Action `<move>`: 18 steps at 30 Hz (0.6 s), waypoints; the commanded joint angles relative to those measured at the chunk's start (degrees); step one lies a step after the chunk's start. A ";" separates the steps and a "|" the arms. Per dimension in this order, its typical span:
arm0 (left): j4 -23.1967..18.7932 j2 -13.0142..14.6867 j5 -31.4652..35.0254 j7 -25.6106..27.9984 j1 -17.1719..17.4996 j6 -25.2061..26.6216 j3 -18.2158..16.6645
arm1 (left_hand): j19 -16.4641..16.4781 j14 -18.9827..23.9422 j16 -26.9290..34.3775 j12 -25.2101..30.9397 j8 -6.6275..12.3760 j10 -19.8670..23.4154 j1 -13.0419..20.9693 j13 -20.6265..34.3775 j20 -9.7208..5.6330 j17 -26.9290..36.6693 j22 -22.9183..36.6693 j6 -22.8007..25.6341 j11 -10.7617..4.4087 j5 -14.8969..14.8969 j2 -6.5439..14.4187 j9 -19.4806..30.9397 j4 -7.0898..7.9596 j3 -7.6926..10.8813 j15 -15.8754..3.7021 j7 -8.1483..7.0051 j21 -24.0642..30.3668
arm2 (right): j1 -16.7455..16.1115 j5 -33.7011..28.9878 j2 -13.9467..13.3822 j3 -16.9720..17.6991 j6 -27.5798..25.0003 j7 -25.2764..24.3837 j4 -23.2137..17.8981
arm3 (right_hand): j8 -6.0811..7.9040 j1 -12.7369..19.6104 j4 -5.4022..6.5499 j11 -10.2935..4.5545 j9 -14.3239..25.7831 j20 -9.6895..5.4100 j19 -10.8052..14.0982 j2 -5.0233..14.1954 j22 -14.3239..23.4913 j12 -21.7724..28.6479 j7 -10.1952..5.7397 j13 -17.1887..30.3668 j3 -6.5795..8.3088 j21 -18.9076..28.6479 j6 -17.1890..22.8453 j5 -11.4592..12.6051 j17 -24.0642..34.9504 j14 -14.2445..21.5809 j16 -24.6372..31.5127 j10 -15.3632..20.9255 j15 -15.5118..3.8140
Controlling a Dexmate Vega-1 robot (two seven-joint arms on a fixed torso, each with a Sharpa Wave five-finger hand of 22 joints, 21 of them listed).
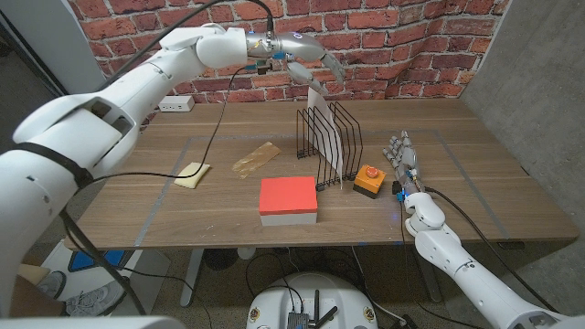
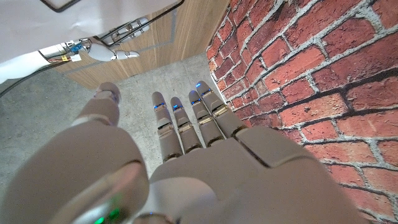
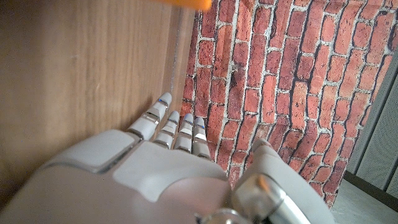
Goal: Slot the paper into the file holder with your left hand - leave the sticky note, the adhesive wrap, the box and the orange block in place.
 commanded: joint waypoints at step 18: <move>-18.19 6.36 -8.41 1.44 16.58 22.28 -10.69 | -0.35 -0.08 0.54 0.27 -0.28 -1.15 -2.21 0.11 -5.19 0.16 0.04 -1.56 1.20 0.31 1.07 -0.02 0.82 -0.03 -3.64 0.38 0.51 | 0.09 -1.15 -2.15 0.23 -0.70 0.32 -1.80 | 0.03 0.15 -0.26 0.02 0.21 -0.54 0.30 2.34 0.27 0.32 -0.32 0.05 0.30 0.07 0.22 -0.14 0.13 -0.04 0.19 0.06 -0.15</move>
